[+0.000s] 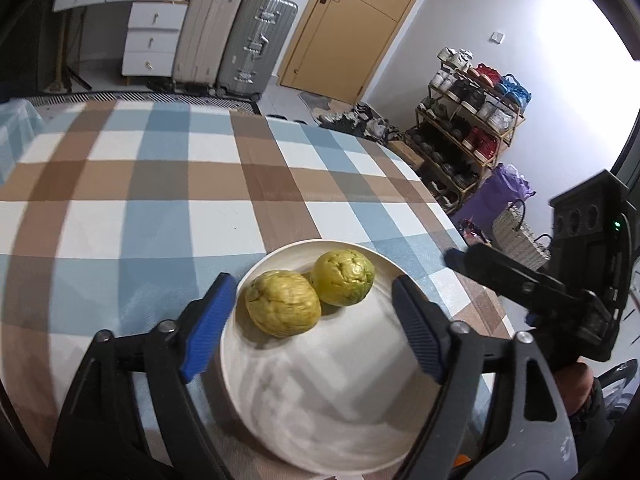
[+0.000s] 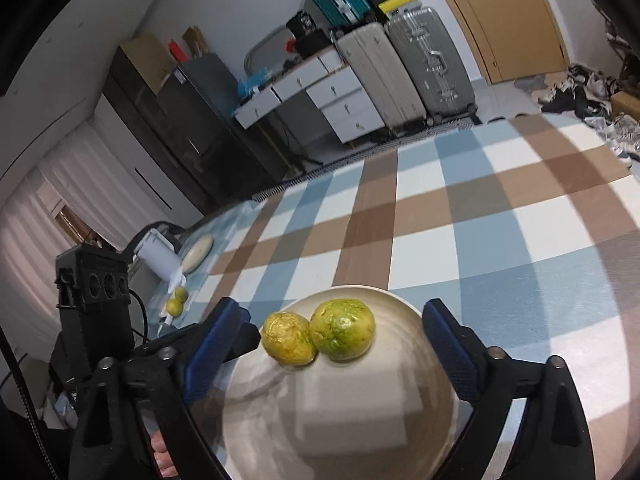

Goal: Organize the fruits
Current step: 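Withdraw both tools from the plate back toward the remaining fruits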

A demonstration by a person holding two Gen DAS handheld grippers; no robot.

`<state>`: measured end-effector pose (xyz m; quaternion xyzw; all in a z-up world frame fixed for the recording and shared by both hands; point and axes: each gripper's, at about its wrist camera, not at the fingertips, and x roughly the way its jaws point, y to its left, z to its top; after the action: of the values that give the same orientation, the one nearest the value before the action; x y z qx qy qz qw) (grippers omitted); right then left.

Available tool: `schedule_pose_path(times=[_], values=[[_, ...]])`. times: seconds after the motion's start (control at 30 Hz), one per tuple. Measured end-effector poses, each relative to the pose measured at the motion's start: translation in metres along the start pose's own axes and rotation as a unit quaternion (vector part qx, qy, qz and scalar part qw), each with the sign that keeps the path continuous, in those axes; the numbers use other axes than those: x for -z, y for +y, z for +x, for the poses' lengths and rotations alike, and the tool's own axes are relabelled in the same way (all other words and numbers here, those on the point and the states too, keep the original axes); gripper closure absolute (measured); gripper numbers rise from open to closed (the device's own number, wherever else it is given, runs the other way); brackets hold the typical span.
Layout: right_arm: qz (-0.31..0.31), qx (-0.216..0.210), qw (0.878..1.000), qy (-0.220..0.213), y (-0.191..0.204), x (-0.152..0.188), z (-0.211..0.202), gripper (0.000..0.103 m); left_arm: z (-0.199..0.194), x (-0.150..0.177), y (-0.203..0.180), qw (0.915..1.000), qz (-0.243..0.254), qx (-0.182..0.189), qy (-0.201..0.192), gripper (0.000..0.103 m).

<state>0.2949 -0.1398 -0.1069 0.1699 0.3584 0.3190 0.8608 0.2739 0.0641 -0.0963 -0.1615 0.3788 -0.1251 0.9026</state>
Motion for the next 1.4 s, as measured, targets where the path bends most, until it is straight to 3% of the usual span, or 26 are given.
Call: schedule_pose_path(times=[0.33,0.43,1.07,1.4], values=[[-0.024,0.025,0.999,-0.040,0.033,0.029,-0.066,0.000,-0.075,0.021,-0.032,0.9982,0.030,-0.039,-0.033,0.013],[-0.032,0.025,0.998,-0.052,0.046,0.039,-0.085,0.000,-0.098,0.029,-0.041,0.9973,0.035,-0.045,-0.047,0.002],[-0.122,0.057,0.984,-0.113,0.122,0.108,-0.160,0.000,-0.207,0.095,-0.083,0.9878,0.078,-0.089,-0.100,0.001],[-0.134,0.079,0.981,-0.116,0.131,0.138,-0.173,0.000,-0.212,0.129,-0.074,0.9900,0.077,-0.087,-0.080,0.001]])
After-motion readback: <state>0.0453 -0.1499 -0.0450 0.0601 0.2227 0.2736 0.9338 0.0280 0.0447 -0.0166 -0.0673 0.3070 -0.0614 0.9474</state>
